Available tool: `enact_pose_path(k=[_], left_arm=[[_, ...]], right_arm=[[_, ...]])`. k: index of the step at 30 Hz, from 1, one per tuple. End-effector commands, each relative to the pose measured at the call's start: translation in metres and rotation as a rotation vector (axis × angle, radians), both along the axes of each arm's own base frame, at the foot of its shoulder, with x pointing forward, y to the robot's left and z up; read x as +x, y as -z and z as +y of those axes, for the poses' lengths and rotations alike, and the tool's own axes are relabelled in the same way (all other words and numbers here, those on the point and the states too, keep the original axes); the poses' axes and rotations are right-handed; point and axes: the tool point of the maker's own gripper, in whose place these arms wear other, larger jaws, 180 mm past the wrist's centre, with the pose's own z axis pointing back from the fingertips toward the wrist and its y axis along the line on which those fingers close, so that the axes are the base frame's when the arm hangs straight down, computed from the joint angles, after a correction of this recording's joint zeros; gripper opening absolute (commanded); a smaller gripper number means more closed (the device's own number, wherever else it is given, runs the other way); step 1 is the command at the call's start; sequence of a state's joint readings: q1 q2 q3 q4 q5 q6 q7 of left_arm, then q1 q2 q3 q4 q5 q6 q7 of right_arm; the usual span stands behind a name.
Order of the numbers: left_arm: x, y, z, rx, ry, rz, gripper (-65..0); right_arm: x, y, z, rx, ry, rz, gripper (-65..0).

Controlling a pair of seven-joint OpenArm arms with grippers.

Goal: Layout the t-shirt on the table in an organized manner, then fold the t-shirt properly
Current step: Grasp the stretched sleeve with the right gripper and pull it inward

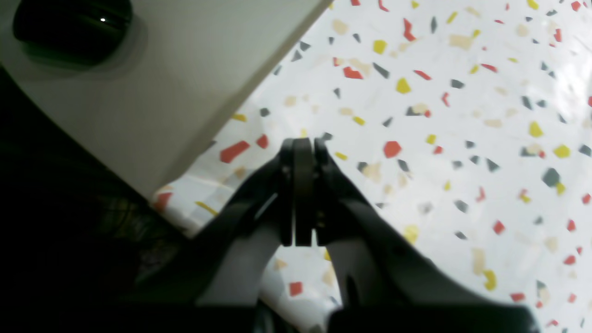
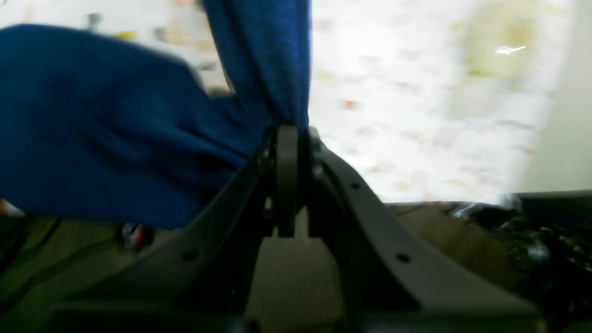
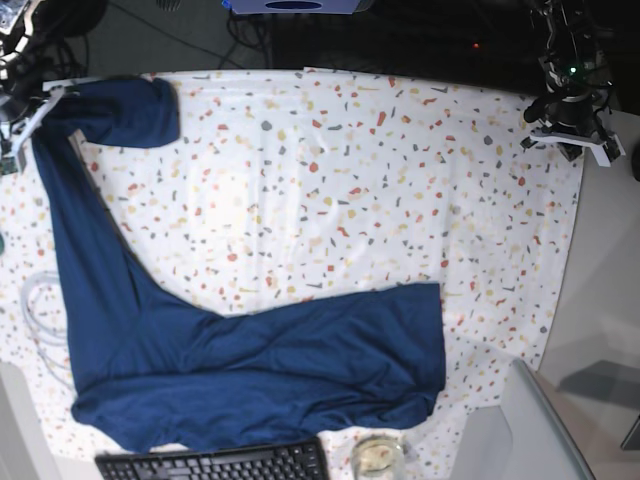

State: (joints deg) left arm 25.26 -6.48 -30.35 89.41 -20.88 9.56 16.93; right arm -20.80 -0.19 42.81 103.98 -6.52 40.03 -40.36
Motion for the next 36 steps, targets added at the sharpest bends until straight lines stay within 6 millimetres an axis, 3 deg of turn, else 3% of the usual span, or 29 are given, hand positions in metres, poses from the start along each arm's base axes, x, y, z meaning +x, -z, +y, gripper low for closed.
enact_pose_path(k=[1, 5, 10, 17, 19, 23, 25, 28, 32, 36], left_arm=[[0.006, -0.012, 0.006, 0.039, 0.008, -0.032, -65.0], [0.006, -0.012, 0.006, 0.039, 0.008, -0.032, -65.0], [0.006, -0.01, 0.005, 0.035, 0.009, -0.028, -65.0], [0.029, 0.003, -0.039, -0.02, 0.129, -0.021, -65.0], [0.031, 0.005, -0.046, -0.029, 0.14, -0.022, -65.0], [0.035, 0.004, -0.047, -0.031, 0.142, -0.03, -65.0], [0.035, 0.003, -0.045, -0.028, 0.138, -0.033, -65.0], [0.036, 0.0, -0.044, -0.024, 0.136, -0.04, -65.0], [0.033, 0.001, -0.043, -0.024, 0.134, -0.032, -65.0], [0.022, 0.004, -0.036, -0.014, 0.126, -0.009, -65.0]], right_arm=[[0.013, -0.013, 0.004, -0.004, -0.011, -0.062, -65.0], [0.013, -0.018, 0.008, -0.014, -0.027, -0.07, -65.0], [0.018, 0.011, 0.037, 0.072, -0.085, -0.019, -65.0], [0.044, 0.03, 0.049, 0.143, -0.085, -0.017, -65.0], [0.04, 0.029, 0.044, 0.117, -0.081, 0.022, -59.1], [0.045, 0.0, 0.02, -0.061, -0.082, 0.056, -29.3], [0.067, -0.012, 0.033, -0.069, -0.148, -0.02, -25.7], [0.112, -0.017, 0.072, -0.029, -0.3, -0.131, -28.1], [0.163, 0.001, 0.119, 0.025, -0.499, -0.127, -28.2], [0.203, 0.022, 0.125, 0.018, -0.536, -0.042, -28.2]])
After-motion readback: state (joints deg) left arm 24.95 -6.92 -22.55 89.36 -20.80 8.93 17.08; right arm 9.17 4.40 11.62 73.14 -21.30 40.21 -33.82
